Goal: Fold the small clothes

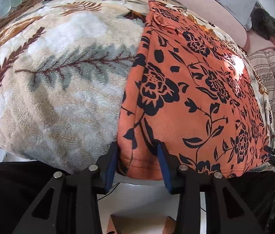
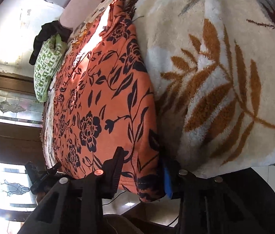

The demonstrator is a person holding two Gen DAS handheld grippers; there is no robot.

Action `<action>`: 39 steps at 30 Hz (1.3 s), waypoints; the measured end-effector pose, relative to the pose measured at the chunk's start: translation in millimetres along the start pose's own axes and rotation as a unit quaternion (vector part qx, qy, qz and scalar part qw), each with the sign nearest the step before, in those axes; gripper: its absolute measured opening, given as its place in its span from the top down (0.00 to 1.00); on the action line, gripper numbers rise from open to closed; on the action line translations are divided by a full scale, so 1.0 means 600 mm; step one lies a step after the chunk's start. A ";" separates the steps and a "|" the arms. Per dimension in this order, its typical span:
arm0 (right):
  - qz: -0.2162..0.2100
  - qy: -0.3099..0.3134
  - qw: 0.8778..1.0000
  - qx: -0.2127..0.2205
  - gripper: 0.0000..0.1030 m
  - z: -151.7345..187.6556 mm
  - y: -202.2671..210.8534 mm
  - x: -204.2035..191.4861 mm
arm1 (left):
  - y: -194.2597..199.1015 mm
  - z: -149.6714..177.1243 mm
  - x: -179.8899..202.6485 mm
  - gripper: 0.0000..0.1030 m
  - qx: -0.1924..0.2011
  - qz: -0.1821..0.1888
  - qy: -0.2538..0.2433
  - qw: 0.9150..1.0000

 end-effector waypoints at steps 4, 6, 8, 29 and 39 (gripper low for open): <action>-0.023 0.002 1.000 -0.001 0.86 0.002 0.012 -0.004 | 0.000 -0.009 0.009 0.91 0.001 0.028 -0.002 1.000; -0.041 -0.006 0.999 0.001 0.87 0.004 0.018 -0.004 | 0.010 -0.017 0.013 0.91 0.010 0.040 0.001 0.999; -0.055 -0.013 0.998 0.008 0.87 0.002 0.027 -0.004 | 0.019 -0.023 0.018 0.91 0.016 0.054 0.001 0.998; -0.177 -0.020 0.983 0.042 0.93 -0.110 0.065 -0.083 | 0.089 -0.197 0.077 0.92 0.069 0.138 -0.013 0.988; -0.187 -0.010 0.965 0.183 0.92 -0.486 0.082 -0.184 | 0.015 -0.584 0.138 0.85 0.182 0.099 -0.063 0.976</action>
Point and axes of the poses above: each gripper's, at about its wrist camera, not at the fingertips, and y roughly against the way its jaws point, x to its right, z to its underside, the point moved 6 cm from there along -y, roughly the way its jaws point, and after that the axes turned 6 degrees about z, right-handed, at the moved point
